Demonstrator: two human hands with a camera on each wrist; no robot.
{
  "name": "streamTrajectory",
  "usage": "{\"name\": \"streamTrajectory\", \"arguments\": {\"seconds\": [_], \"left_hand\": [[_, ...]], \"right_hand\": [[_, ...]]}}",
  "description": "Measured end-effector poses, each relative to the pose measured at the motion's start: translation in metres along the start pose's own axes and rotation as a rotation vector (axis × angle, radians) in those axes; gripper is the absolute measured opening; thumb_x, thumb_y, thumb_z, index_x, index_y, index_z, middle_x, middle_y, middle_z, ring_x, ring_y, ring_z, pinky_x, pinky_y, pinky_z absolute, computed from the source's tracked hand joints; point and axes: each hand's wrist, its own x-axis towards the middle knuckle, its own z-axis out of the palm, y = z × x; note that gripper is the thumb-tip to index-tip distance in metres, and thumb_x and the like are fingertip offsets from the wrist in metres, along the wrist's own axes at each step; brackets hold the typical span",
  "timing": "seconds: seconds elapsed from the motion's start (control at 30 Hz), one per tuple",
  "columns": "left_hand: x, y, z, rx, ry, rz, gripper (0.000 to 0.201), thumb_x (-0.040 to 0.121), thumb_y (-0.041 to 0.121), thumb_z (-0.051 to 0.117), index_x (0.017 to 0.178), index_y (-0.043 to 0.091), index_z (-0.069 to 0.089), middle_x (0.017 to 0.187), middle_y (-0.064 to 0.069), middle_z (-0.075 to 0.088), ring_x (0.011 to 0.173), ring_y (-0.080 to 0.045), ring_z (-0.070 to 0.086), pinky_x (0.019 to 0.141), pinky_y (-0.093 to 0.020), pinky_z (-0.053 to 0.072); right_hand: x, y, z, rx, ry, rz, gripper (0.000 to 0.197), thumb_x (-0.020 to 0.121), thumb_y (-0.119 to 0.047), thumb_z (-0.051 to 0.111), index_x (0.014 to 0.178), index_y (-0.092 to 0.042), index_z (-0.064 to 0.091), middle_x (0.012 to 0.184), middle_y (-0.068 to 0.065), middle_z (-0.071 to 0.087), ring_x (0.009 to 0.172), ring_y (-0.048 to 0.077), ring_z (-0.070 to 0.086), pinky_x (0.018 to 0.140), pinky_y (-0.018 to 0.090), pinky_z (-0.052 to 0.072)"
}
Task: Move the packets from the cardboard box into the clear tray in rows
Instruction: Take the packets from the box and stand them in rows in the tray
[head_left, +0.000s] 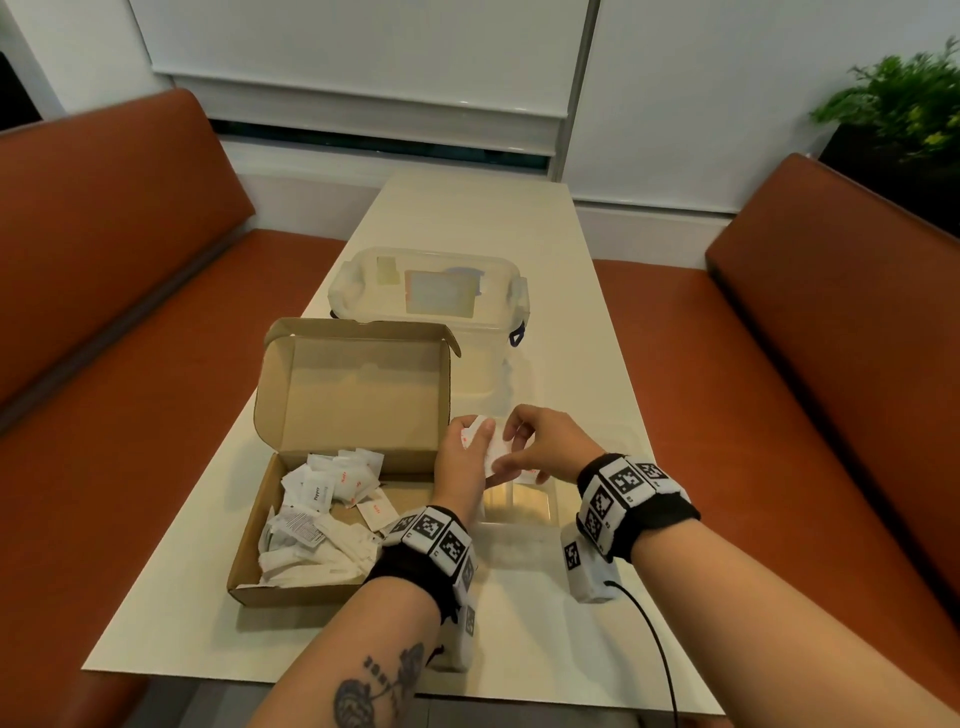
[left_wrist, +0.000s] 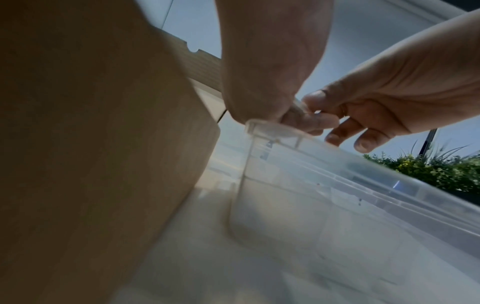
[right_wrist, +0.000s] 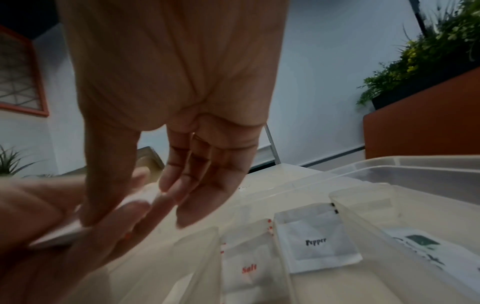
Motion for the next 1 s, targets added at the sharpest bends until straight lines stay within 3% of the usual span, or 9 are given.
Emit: {"name": "streamTrajectory", "arguments": {"seconds": [0.07, 0.17, 0.27, 0.37, 0.57, 0.7, 0.83, 0.93, 1.0], "left_hand": [[-0.002, 0.004, 0.001, -0.003, -0.014, -0.034, 0.014, 0.099, 0.035, 0.046, 0.095, 0.025, 0.056, 0.102, -0.011, 0.057, 0.098, -0.03, 0.061, 0.08, -0.05, 0.056], [-0.006, 0.008, 0.001, -0.121, -0.087, -0.116, 0.02, 0.1, 0.036, 0.043, 0.1, 0.021, 0.056, 0.105, -0.014, 0.058, 0.085, -0.025, 0.065, 0.06, -0.035, 0.059], [-0.007, 0.009, -0.001, -0.115, -0.119, -0.128, 0.016, 0.099, 0.018, 0.046, 0.113, 0.016, 0.053, 0.116, -0.016, 0.052, 0.089, -0.027, 0.065, 0.062, -0.033, 0.061], [-0.007, 0.008, 0.0, -0.127, -0.107, -0.111, 0.025, 0.097, 0.001, 0.045, 0.119, 0.014, 0.049, 0.112, -0.013, 0.052, 0.092, -0.028, 0.064, 0.06, -0.029, 0.06], [-0.004, 0.006, 0.002, -0.072, -0.062, -0.03, 0.028, 0.092, 0.003, 0.057, 0.111, 0.022, 0.051, 0.102, -0.005, 0.058, 0.084, -0.016, 0.064, 0.055, -0.022, 0.055], [-0.004, 0.008, 0.003, -0.188, -0.087, -0.101, 0.018, 0.096, 0.009, 0.051, 0.113, 0.017, 0.053, 0.118, -0.017, 0.054, 0.095, -0.028, 0.064, 0.056, -0.026, 0.057], [-0.002, 0.006, 0.001, -0.237, -0.087, -0.153, 0.028, 0.097, -0.001, 0.04, 0.115, 0.015, 0.052, 0.121, -0.022, 0.05, 0.1, -0.039, 0.062, 0.054, -0.028, 0.058], [-0.002, 0.004, 0.0, -0.229, -0.098, -0.135, 0.032, 0.095, -0.006, 0.04, 0.11, 0.019, 0.053, 0.118, -0.02, 0.051, 0.099, -0.038, 0.064, 0.054, -0.026, 0.057], [-0.002, 0.003, -0.001, -0.229, -0.1, -0.111, 0.032, 0.095, -0.005, 0.04, 0.108, 0.021, 0.053, 0.118, -0.02, 0.052, 0.096, -0.034, 0.066, 0.057, -0.026, 0.058]], "right_hand": [[0.0, 0.002, 0.003, 0.02, 0.025, 0.019, 0.035, 0.07, -0.014, 0.081, 0.094, -0.01, 0.056, 0.084, 0.006, 0.058, 0.064, 0.013, 0.055, 0.044, 0.021, 0.049], [0.0, 0.006, 0.003, 0.053, 0.061, 0.028, 0.029, 0.071, -0.007, 0.079, 0.09, -0.008, 0.057, 0.083, 0.009, 0.059, 0.058, 0.012, 0.054, 0.044, 0.021, 0.05], [0.0, 0.008, 0.001, 0.05, 0.101, 0.023, 0.021, 0.074, -0.008, 0.077, 0.087, -0.006, 0.061, 0.08, 0.008, 0.059, 0.06, 0.014, 0.056, 0.049, 0.024, 0.052], [-0.001, 0.006, 0.001, 0.086, 0.14, -0.008, 0.023, 0.074, -0.009, 0.076, 0.091, -0.006, 0.061, 0.077, 0.005, 0.06, 0.059, 0.012, 0.056, 0.046, 0.022, 0.052], [0.0, -0.001, 0.003, 0.05, 0.078, -0.063, 0.033, 0.068, -0.008, 0.079, 0.092, -0.014, 0.056, 0.081, 0.003, 0.058, 0.063, 0.013, 0.056, 0.048, 0.023, 0.051], [0.003, 0.002, 0.003, 0.063, 0.124, -0.018, 0.029, 0.071, -0.005, 0.077, 0.094, -0.01, 0.059, 0.08, 0.006, 0.06, 0.06, 0.014, 0.057, 0.054, 0.027, 0.053], [0.005, 0.007, 0.0, 0.073, 0.151, 0.012, 0.029, 0.071, -0.005, 0.078, 0.095, -0.005, 0.063, 0.084, 0.003, 0.056, 0.057, 0.013, 0.055, 0.054, 0.023, 0.053], [0.007, 0.009, -0.001, 0.098, 0.163, 0.015, 0.023, 0.072, -0.003, 0.077, 0.091, 0.0, 0.063, 0.079, 0.008, 0.057, 0.054, 0.013, 0.055, 0.048, 0.016, 0.051], [0.009, 0.01, -0.001, 0.129, 0.171, 0.028, 0.018, 0.074, -0.003, 0.075, 0.087, 0.001, 0.064, 0.073, 0.01, 0.057, 0.055, 0.015, 0.056, 0.05, 0.017, 0.052]]}}
